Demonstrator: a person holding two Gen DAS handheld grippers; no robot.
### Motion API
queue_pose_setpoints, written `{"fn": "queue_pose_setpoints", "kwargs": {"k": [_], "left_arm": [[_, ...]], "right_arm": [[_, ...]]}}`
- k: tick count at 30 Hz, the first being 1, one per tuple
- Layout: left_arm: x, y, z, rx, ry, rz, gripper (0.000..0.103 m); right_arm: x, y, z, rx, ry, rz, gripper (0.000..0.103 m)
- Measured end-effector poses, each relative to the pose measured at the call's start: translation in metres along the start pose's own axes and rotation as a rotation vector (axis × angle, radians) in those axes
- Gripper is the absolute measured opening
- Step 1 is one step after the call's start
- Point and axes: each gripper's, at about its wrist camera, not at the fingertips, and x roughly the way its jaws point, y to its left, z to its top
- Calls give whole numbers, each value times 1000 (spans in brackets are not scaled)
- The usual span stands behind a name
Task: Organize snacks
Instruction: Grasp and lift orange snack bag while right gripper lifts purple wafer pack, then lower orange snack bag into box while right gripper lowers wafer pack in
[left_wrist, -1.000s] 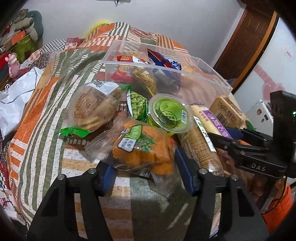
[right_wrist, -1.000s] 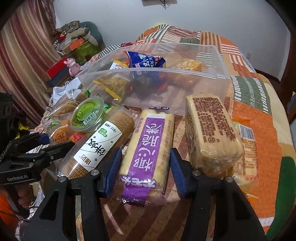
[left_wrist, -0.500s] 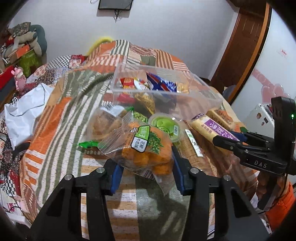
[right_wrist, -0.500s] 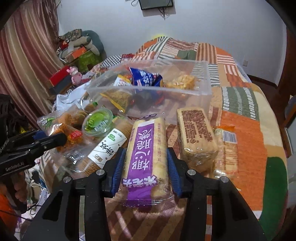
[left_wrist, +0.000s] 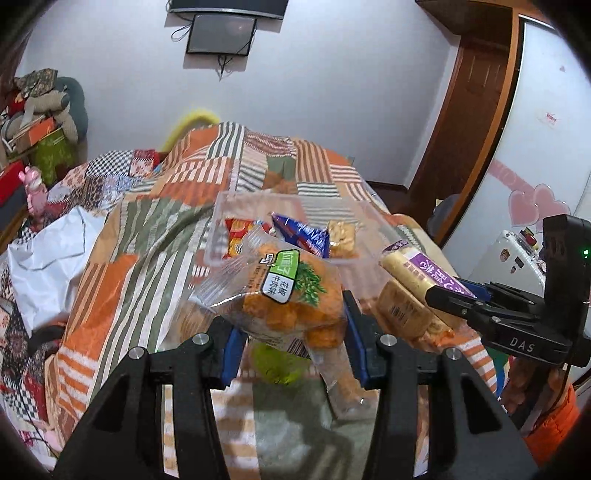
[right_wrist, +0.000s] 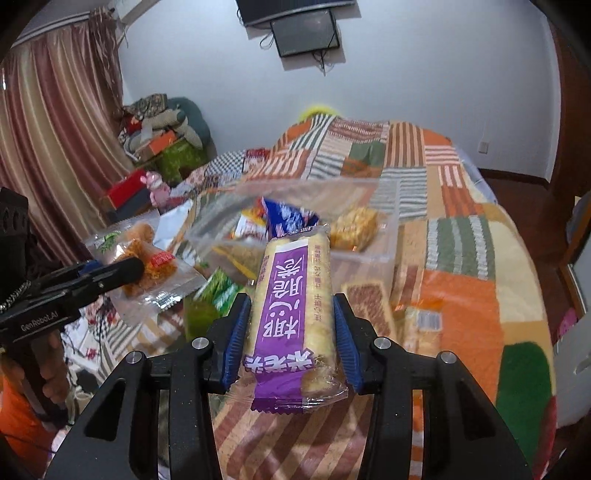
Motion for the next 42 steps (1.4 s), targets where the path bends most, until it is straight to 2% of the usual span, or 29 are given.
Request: {"fn": "queue_pose_setpoints", "kwargs": {"k": [7, 17, 22, 29, 42], "left_arm": [[18, -7, 24, 19, -18, -12, 47], [57, -26, 53, 58, -1, -41, 47], [79, -33, 67, 65, 16, -73, 47], [119, -43, 79, 92, 80, -90, 47], [172, -48, 84, 155, 179, -39, 47]], "right_arm": [[-3, -10, 21, 7, -62, -28, 41], [8, -26, 42, 19, -89, -58, 41], [20, -38, 51, 40, -78, -58, 41], [39, -52, 65, 42, -55, -76, 41], [80, -59, 72, 38, 28, -85, 41]]}}
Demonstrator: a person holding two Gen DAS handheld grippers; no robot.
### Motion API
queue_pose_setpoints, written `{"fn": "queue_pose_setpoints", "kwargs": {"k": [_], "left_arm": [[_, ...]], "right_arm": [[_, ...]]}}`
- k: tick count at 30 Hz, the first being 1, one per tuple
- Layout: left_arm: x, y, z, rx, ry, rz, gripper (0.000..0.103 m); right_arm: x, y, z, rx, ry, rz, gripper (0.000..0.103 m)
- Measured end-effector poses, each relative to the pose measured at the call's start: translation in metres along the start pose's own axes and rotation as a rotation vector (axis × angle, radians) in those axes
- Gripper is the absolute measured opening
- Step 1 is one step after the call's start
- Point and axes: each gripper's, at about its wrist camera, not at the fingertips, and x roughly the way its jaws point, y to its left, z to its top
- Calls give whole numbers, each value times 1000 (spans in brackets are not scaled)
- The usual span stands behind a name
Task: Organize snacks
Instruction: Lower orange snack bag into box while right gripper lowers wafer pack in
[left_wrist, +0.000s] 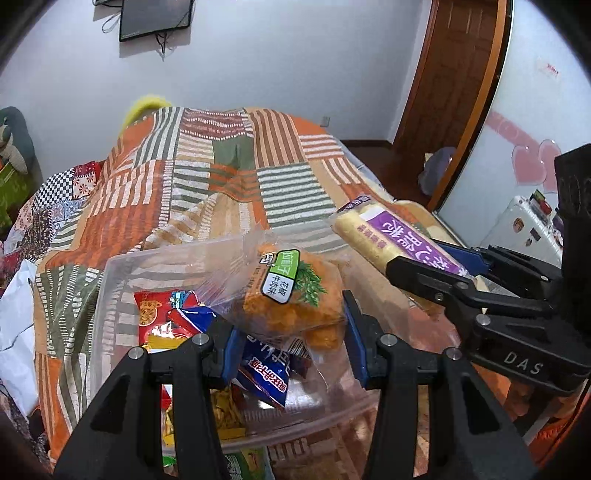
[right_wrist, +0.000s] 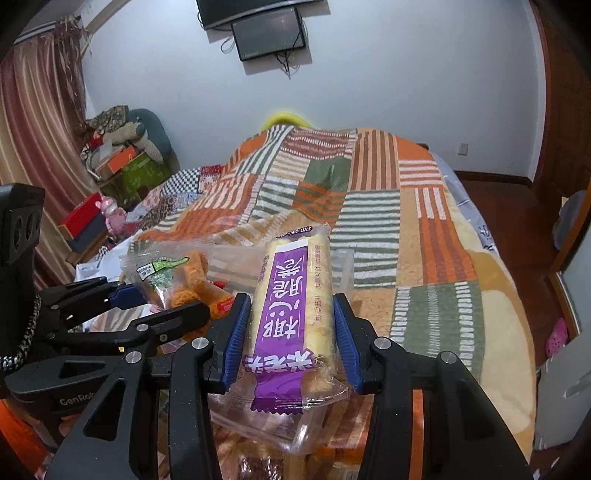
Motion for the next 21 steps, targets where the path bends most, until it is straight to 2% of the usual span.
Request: {"fn": "queue_pose_setpoints", "kwargs": {"k": [13, 21], "left_arm": [[5, 1, 1, -6, 33, -17, 51], [-20, -4, -3, 10, 3, -19, 58]], "right_arm": [[3, -2, -2, 8, 48, 25, 42], [-16, 0, -5, -6, 27, 23, 42]]}}
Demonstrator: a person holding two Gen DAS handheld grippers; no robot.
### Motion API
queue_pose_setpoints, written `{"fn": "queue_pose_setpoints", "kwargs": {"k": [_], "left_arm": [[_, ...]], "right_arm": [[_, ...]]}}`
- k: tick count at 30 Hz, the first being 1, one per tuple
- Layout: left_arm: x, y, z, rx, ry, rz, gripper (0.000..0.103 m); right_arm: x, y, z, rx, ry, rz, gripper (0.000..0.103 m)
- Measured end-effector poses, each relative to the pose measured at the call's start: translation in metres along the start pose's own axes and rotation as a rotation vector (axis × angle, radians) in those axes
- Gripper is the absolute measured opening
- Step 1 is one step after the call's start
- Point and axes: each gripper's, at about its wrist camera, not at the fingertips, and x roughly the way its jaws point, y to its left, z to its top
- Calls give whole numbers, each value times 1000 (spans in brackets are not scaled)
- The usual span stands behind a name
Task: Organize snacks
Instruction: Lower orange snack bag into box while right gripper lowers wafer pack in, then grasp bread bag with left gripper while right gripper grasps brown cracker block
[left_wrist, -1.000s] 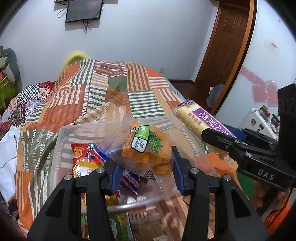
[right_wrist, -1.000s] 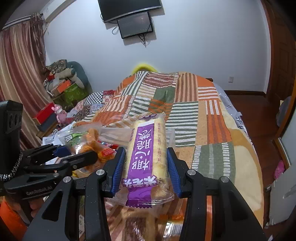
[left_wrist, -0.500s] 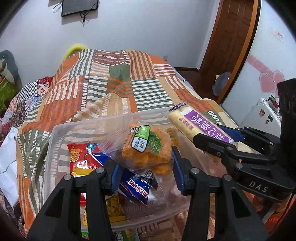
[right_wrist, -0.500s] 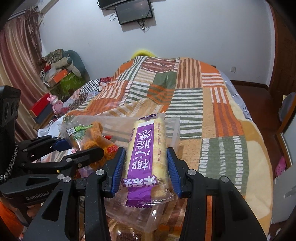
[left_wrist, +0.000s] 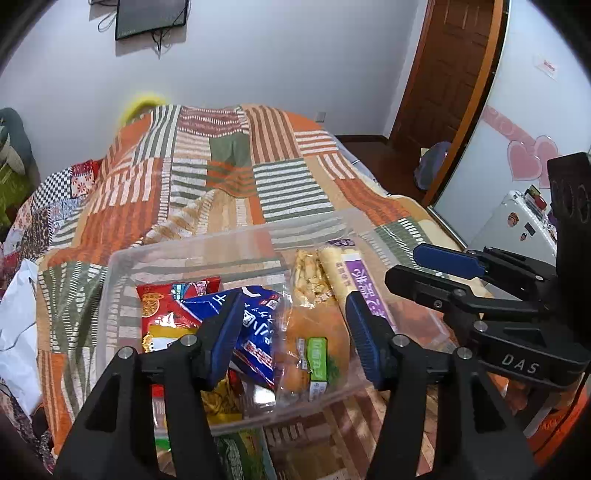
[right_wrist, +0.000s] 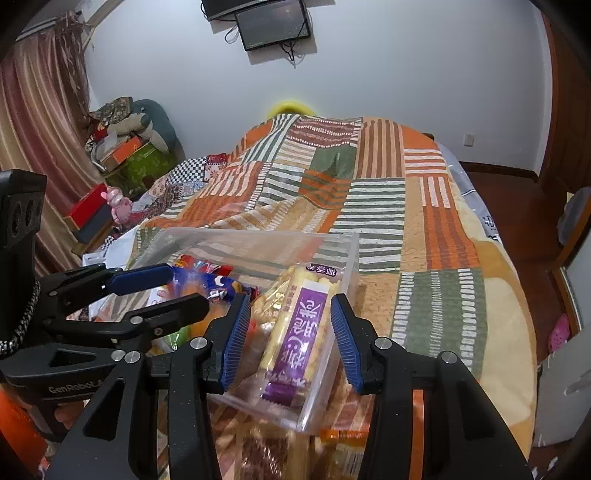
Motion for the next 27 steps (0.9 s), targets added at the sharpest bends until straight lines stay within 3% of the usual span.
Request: {"fn": "queue_pose_setpoints", "kwargs": {"k": [7, 18, 22, 27], "left_arm": [[-36, 2, -7, -6, -56, 20, 62], [-97, 12, -37, -25, -132, 80, 77], [-111, 21, -52, -39, -137, 111, 81], [-118, 40, -78, -71, -114, 158, 83]], "right_arm": [[-27, 6, -8, -21, -32, -11, 46], [-60, 17, -31, -54, -69, -18, 55], [-65, 19, -42, -58, -70, -21, 62], [-63, 21, -57, -56, -47, -22, 63]]}}
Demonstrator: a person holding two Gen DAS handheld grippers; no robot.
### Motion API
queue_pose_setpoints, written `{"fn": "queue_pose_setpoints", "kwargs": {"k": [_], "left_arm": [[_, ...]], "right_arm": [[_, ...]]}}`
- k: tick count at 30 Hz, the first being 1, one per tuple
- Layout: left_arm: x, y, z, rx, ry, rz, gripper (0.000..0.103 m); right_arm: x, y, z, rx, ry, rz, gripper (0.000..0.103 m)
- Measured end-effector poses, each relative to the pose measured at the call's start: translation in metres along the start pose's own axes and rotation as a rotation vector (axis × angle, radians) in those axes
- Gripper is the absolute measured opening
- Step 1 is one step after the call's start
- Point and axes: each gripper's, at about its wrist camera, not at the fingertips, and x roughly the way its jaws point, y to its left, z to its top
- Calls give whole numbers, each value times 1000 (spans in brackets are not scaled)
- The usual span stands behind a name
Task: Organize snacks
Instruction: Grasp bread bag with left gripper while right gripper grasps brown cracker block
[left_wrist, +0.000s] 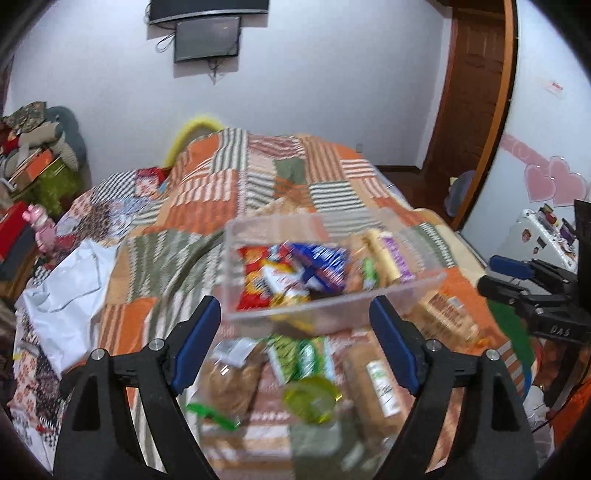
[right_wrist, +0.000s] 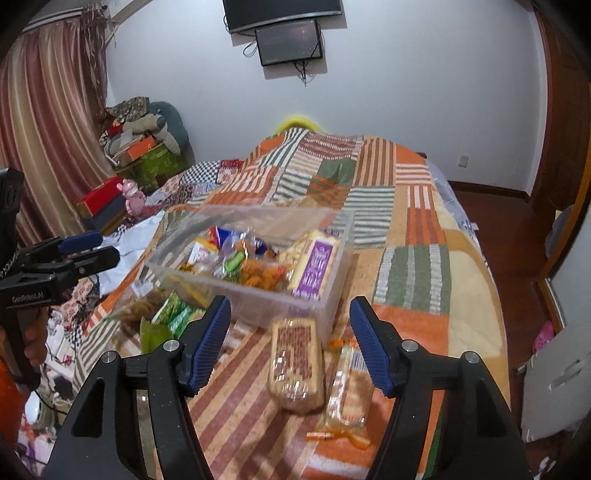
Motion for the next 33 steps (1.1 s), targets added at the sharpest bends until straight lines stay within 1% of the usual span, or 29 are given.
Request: {"fn": "queue_pose_setpoints", "kwargs": {"k": [3, 10, 14, 17, 24, 29, 30, 31, 33], "left_arm": [[0, 15, -15, -28, 23, 37, 83], [9, 46, -41, -91, 76, 69, 83], [28, 60, -50, -130, 122, 53, 83], [43, 65, -52, -134, 150, 47, 83], [79, 69, -56, -153, 217, 22, 83], [100, 70, -63, -158, 270, 17, 83], [104, 71, -64, -161, 273, 18, 83], [106, 71, -65, -164, 271, 20, 83], [107, 71, -66, -161, 261, 34, 83]], "right_arm": [[3, 1, -11, 8, 28, 2, 63], [16, -3, -25, 41, 80, 6, 64], [26, -4, -30, 57, 107, 11, 64], [33, -3, -33, 58, 121, 9, 64], [50, -8, -38, 85, 163, 22, 64], [56, -9, -41, 90, 178, 34, 63], [57, -10, -42, 92, 179, 34, 60], [58, -9, -43, 89, 179, 30, 52], [61, -7, -44, 73, 192, 6, 42]]}}
